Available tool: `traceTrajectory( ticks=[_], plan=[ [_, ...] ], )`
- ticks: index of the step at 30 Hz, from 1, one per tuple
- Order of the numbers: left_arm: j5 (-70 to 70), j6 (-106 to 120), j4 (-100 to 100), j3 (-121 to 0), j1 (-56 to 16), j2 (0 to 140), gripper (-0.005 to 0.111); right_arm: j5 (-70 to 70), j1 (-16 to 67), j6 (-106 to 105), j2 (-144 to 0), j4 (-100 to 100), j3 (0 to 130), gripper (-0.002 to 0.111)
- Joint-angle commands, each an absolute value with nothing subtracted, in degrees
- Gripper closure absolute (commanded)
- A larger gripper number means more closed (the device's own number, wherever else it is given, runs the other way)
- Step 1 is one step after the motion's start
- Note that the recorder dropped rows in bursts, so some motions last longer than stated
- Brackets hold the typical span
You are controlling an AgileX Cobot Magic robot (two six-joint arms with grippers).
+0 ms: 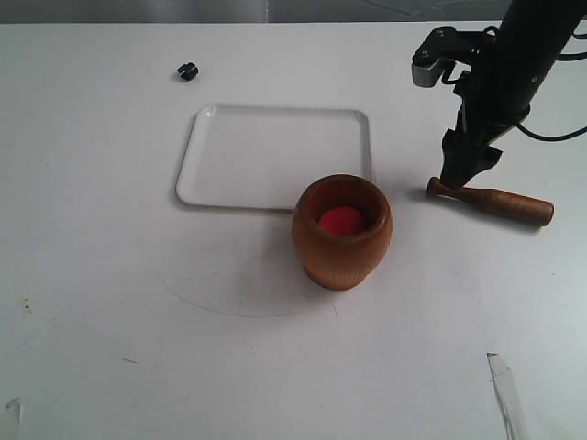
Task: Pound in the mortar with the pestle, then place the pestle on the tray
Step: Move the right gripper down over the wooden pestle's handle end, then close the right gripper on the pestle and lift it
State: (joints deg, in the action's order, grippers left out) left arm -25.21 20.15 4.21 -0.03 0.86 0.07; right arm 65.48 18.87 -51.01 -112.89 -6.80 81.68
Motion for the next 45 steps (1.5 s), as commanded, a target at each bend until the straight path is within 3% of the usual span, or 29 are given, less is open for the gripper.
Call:
traceTrajectory(
  ticks=[1,18,40,42,45],
  plan=[
    [-25.0,19.7,3.8,0.0,0.4,0.0,0.107,63.8,18.8,-50.8,-113.4,-4.6,81.8,0.025],
    [-25.0,19.7,3.8,0.0,0.4,0.0,0.107,64.3,18.9,-51.9,-120.4,-0.5,81.1,0.040],
    [-25.0,19.7,3.8,0.0,0.4,0.0,0.107,57.8,18.9,-51.7,-120.4,-2.3,80.5,0.040],
    [-25.0,19.7,3.8,0.0,0.4,0.0,0.107,57.8,18.9,-51.7,-120.4,-2.3,80.5,0.043],
    [-25.0,19.7,3.8,0.0,0.4,0.0,0.107,57.8,18.9,-51.7,-120.4,-3.5,80.5,0.061]
  ],
)
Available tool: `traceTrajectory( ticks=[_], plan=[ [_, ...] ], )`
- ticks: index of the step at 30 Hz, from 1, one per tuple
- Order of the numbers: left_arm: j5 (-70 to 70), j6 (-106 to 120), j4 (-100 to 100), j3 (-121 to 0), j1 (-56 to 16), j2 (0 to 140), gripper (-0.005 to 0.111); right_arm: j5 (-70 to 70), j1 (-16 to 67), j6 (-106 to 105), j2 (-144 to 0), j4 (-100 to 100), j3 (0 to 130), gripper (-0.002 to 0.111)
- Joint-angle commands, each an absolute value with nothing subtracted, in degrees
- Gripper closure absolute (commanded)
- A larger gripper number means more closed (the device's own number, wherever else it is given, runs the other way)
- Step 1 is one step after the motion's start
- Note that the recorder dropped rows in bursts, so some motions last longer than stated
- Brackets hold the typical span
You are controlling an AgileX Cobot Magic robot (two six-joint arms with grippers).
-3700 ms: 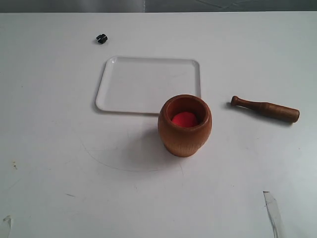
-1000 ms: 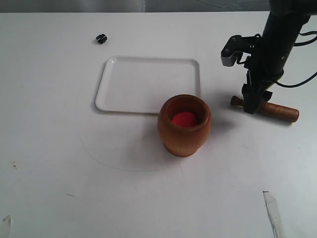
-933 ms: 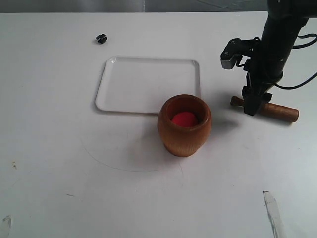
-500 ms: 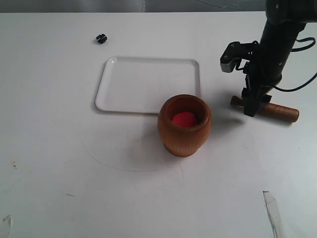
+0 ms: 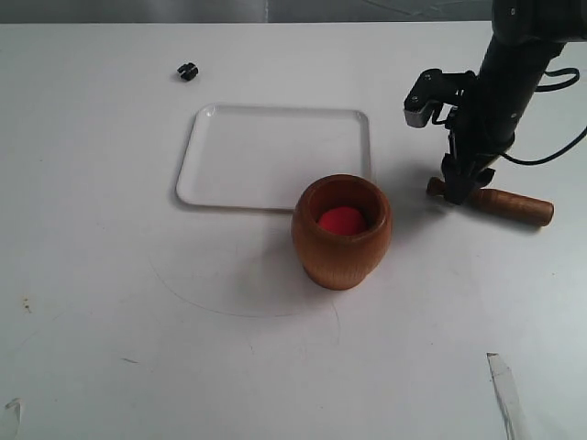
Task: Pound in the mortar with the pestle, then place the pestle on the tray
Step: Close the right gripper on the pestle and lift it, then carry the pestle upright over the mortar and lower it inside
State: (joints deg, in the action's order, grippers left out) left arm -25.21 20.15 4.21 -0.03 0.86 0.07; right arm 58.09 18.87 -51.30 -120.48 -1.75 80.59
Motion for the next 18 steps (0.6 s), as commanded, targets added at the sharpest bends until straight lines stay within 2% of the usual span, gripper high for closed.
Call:
traceTrajectory(
  ticks=[1,9,12,18],
  plan=[
    [-25.0,19.7,3.8,0.0,0.4,0.0,0.107,57.8,18.9,-51.7,-120.4,-4.1,80.5,0.063],
    [-25.0,19.7,3.8,0.0,0.4,0.0,0.107,59.6,18.9,-51.8,-123.9,-4.3,80.4,0.066],
    [-25.0,19.7,3.8,0.0,0.4,0.0,0.107,58.9,18.9,-51.6,-121.4,0.0,80.5,0.108],
    [-25.0,19.7,3.8,0.0,0.4,0.0,0.107,48.0,18.9,-51.0,-110.4,-6.8,80.5,0.108]
  ],
)
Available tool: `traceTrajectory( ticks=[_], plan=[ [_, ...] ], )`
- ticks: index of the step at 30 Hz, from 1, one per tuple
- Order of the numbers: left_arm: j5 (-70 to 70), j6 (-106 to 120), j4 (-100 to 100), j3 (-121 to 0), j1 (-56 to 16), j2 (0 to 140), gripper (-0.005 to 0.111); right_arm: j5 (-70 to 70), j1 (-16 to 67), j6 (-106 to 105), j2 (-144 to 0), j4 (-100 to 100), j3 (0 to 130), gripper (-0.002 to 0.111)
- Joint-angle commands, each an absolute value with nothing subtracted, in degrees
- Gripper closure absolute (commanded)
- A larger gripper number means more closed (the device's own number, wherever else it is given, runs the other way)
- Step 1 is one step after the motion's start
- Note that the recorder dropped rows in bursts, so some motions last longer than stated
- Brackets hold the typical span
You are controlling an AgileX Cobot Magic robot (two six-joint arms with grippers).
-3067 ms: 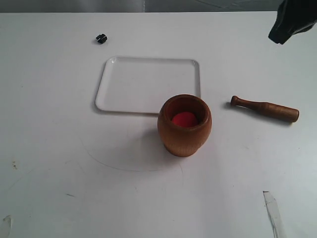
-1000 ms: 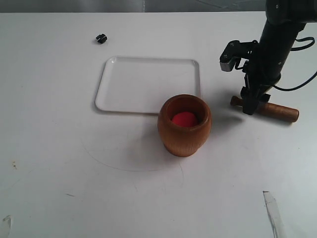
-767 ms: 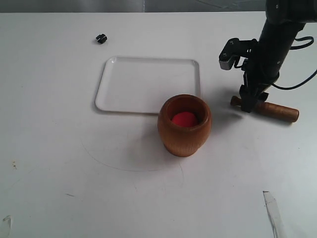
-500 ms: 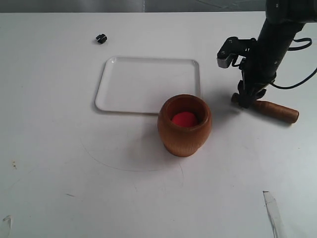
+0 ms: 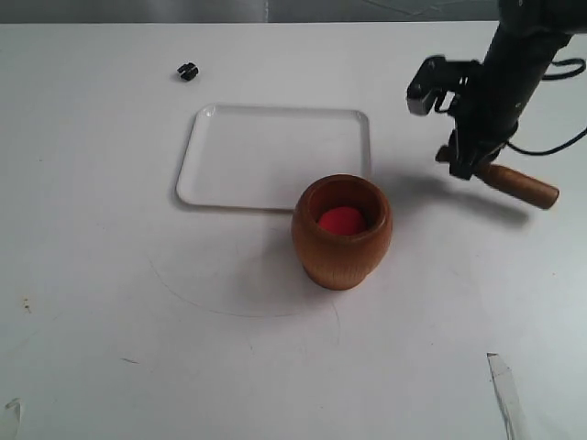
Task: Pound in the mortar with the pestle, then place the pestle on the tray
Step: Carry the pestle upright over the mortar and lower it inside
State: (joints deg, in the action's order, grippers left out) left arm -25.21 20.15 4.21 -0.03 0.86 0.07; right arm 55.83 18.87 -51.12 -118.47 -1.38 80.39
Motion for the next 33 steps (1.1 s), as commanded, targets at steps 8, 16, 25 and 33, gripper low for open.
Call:
traceTrajectory(
  ticks=[8,16,25,33],
  plan=[
    [-25.0,19.7,3.8,0.0,0.4,0.0,0.107,35.8,18.9,-77.3,-100.2,-48.0,76.1,0.108],
    [-25.0,19.7,3.8,0.0,0.4,0.0,0.107,43.8,18.1,-122.9,-93.5,-99.9,57.3,0.108],
    [-25.0,19.7,3.8,0.0,0.4,0.0,0.107,64.7,17.2,-122.9,-84.8,-99.9,47.4,0.108],
    [-25.0,19.7,3.8,0.0,0.4,0.0,0.107,62.8,17.2,-122.9,-81.7,-99.9,37.5,0.108]
  ],
)
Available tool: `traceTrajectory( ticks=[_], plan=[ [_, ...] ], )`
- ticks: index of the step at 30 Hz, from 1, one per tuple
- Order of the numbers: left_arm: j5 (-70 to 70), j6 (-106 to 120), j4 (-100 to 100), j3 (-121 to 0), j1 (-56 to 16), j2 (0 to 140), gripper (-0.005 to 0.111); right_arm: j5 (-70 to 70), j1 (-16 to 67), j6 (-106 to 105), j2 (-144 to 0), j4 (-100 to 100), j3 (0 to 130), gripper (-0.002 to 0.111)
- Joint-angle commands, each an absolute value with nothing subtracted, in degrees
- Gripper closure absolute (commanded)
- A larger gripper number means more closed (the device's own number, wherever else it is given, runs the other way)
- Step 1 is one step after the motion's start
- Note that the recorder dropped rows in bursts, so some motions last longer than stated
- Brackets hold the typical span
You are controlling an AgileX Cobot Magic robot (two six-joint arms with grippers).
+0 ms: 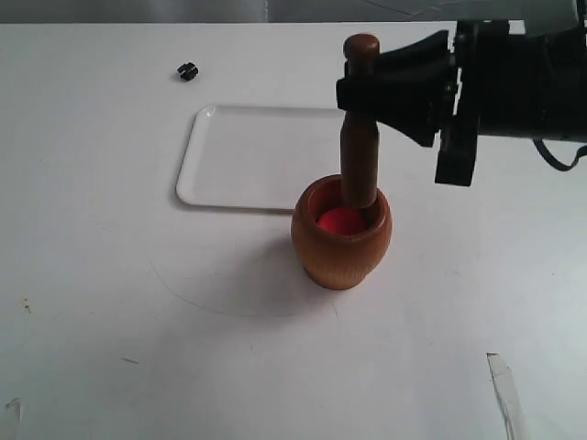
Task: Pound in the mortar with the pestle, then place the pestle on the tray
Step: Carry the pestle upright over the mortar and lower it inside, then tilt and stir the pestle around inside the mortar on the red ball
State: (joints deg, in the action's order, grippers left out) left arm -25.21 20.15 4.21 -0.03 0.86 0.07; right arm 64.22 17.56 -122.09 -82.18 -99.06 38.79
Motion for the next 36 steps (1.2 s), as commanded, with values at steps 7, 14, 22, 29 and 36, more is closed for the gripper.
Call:
traceTrajectory(
  ticks=[7,14,22,29,36],
  plan=[
    [-25.0,19.7,3.8,0.0,0.4,0.0,0.107,57.5,17.2,-122.9,-84.5,-99.9,40.5,0.108],
    [-25.0,19.7,3.8,0.0,0.4,0.0,0.107,61.8,17.2,-122.9,-93.7,-99.9,43.9,0.108],
    [-25.0,19.7,3.8,0.0,0.4,0.0,0.107,69.3,17.3,-122.9,-104.6,-99.9,43.8,0.108],
    [-25.0,19.7,3.8,0.0,0.4,0.0,0.107,70.0,17.3,-122.8,-100.0,-99.9,47.1,0.108],
    [-25.0,19.7,3.8,0.0,0.4,0.0,0.107,64.9,22.3,-122.8,-96.0,-94.5,47.8,0.108]
  ],
)
